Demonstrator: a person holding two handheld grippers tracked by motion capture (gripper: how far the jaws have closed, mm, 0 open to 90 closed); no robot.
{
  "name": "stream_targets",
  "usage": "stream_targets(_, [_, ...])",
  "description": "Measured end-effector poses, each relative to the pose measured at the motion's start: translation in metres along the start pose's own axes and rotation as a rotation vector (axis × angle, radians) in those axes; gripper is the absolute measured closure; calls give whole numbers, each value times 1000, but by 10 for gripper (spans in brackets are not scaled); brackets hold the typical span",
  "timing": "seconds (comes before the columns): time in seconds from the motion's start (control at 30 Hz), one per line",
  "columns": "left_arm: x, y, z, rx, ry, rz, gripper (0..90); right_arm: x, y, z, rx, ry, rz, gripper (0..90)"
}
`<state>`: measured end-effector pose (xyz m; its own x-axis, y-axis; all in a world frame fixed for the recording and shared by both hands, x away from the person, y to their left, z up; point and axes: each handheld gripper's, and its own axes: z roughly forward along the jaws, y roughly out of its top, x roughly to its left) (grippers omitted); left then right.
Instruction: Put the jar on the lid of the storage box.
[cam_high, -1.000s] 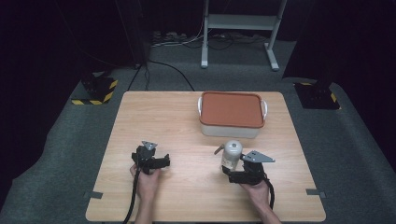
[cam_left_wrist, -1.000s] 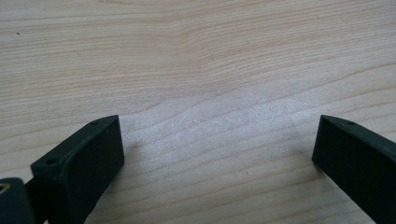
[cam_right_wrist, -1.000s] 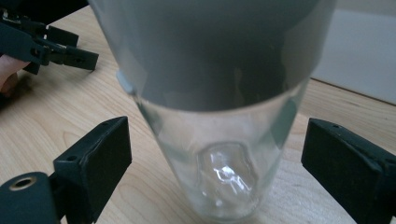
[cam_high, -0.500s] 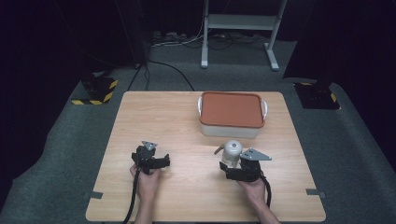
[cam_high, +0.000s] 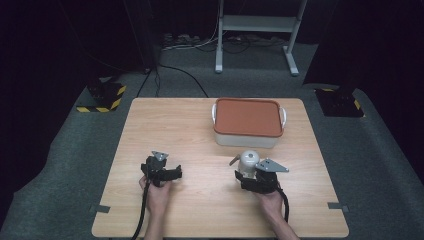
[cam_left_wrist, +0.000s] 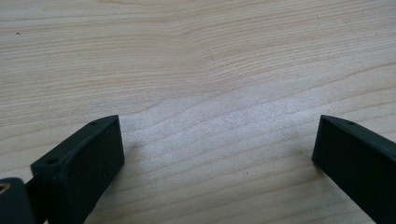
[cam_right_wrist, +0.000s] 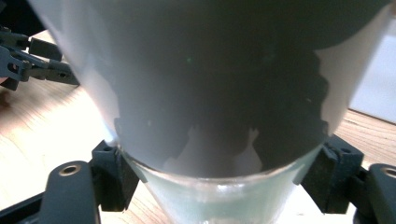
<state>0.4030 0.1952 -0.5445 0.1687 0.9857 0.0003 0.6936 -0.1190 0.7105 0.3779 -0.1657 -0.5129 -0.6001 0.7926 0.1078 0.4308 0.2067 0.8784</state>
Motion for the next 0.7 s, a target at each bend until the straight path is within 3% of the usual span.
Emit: stream_targets(0.7, [0, 0, 0, 0, 0, 0, 21, 5, -1, 0, -11, -45, -65, 302])
